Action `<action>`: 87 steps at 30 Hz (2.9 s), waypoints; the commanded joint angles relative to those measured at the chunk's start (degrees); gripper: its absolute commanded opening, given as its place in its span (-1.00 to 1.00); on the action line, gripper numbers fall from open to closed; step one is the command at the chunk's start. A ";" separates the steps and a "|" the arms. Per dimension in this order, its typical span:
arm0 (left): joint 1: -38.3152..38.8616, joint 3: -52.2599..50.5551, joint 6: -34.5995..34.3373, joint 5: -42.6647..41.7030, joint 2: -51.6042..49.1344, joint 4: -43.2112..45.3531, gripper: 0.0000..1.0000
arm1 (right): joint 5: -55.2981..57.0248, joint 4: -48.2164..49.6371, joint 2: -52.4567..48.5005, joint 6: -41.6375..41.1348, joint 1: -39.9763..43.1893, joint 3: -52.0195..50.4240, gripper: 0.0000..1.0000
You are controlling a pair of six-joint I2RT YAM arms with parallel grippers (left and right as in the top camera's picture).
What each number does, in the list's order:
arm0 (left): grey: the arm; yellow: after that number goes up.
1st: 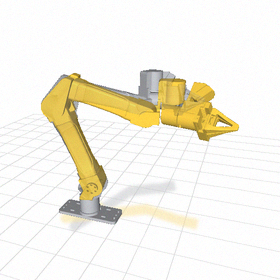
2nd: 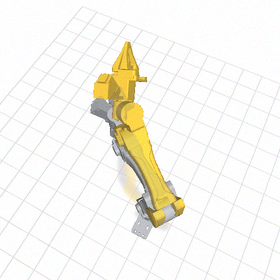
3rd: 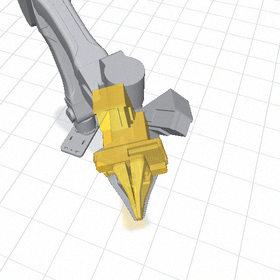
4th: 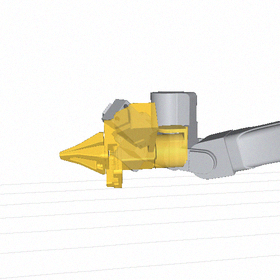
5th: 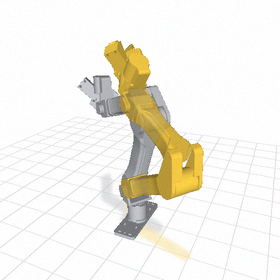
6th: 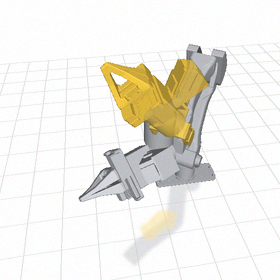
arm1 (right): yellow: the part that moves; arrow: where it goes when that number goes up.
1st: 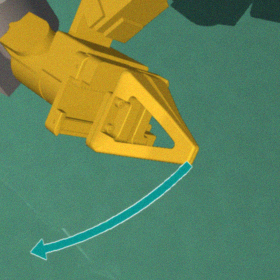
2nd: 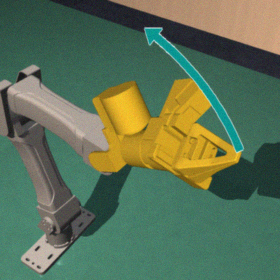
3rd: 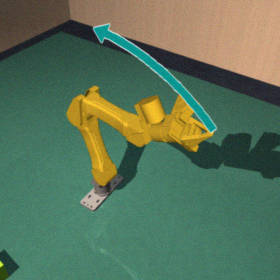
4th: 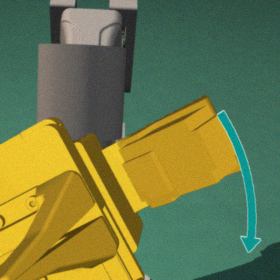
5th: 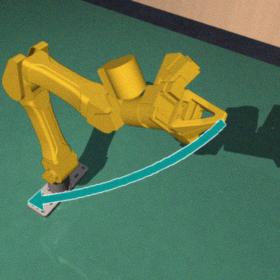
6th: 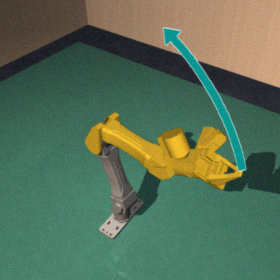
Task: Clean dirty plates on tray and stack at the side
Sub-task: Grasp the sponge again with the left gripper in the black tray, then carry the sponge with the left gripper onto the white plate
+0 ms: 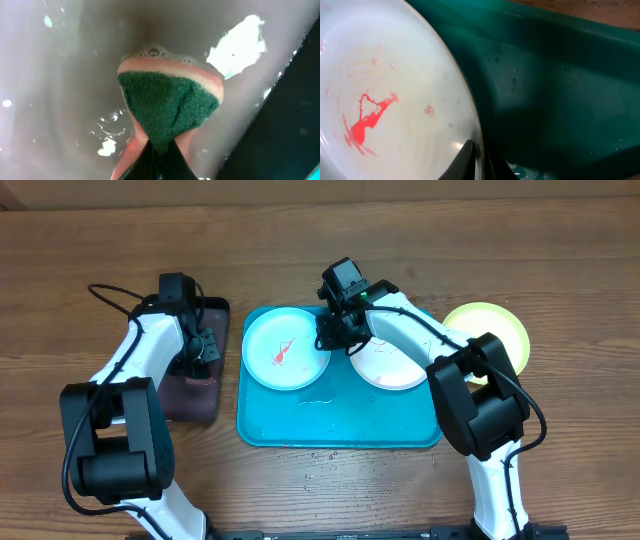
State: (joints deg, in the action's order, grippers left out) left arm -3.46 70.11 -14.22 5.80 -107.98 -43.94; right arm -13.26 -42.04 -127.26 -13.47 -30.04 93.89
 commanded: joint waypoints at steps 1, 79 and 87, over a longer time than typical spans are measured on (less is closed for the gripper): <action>0.07 -0.50 -0.42 -0.31 3.85 -0.44 -0.92 | -0.35 0.26 -1.38 -0.11 -0.26 0.57 -0.81; -22.38 -26.62 -1.22 -41.81 25.59 35.21 -0.91 | -0.33 2.99 -1.38 -0.09 -0.26 0.57 -0.86; -22.38 -26.62 -1.25 -41.13 25.59 35.19 -0.91 | -0.35 2.99 -1.38 -0.09 -0.28 0.57 -0.86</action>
State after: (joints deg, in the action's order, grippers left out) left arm -25.61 43.75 -14.92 -34.52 -82.19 -9.17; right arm -13.28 -39.11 -127.79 -13.47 -30.04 93.89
